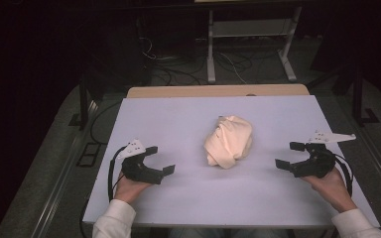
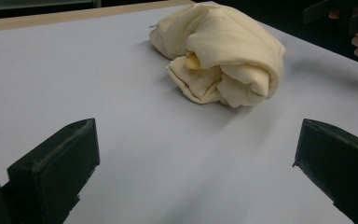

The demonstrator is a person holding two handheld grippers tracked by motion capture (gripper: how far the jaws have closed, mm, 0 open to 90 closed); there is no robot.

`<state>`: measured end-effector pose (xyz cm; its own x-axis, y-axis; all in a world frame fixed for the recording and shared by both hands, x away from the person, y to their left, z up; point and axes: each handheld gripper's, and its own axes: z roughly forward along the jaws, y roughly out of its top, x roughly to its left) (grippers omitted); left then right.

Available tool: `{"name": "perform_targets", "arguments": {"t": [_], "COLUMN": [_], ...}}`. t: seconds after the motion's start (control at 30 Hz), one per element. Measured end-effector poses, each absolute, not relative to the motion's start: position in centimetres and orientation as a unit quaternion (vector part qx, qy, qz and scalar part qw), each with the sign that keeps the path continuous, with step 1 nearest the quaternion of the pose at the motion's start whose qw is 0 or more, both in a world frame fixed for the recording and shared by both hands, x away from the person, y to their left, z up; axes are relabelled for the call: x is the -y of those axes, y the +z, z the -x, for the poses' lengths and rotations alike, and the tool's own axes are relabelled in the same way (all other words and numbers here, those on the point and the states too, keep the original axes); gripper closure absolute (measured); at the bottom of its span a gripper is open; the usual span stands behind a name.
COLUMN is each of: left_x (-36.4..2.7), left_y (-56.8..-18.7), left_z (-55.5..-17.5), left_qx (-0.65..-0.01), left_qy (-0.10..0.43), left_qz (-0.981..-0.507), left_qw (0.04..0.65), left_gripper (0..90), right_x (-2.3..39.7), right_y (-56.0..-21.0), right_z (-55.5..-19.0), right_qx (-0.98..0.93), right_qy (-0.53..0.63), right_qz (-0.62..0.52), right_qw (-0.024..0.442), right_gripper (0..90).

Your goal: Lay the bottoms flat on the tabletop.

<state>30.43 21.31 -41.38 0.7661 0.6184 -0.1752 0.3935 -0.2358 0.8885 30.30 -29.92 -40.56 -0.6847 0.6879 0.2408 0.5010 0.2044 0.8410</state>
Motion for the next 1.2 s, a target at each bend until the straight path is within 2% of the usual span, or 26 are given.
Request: {"name": "perform_targets", "arguments": {"t": [0.83,1.2], "left_x": [-20.2,-19.0], "left_y": [-39.7,-39.4], "left_z": [-32.4,-33.7], "left_qx": [-0.328,-0.323], "left_qy": [0.089,0.077], "left_qz": [-0.777,-0.778], "left_qw": [0.529,0.533], "left_gripper": [0.0,0.0], "right_x": [28.1,27.2], "right_y": [-37.1,-36.6], "right_z": [-34.3,-36.2], "right_qx": [-0.766,-0.762], "right_qy": [0.504,0.508], "right_qz": [-0.389,-0.390], "right_qw": [0.094,0.092], "right_gripper": [0.1,1.7]}}
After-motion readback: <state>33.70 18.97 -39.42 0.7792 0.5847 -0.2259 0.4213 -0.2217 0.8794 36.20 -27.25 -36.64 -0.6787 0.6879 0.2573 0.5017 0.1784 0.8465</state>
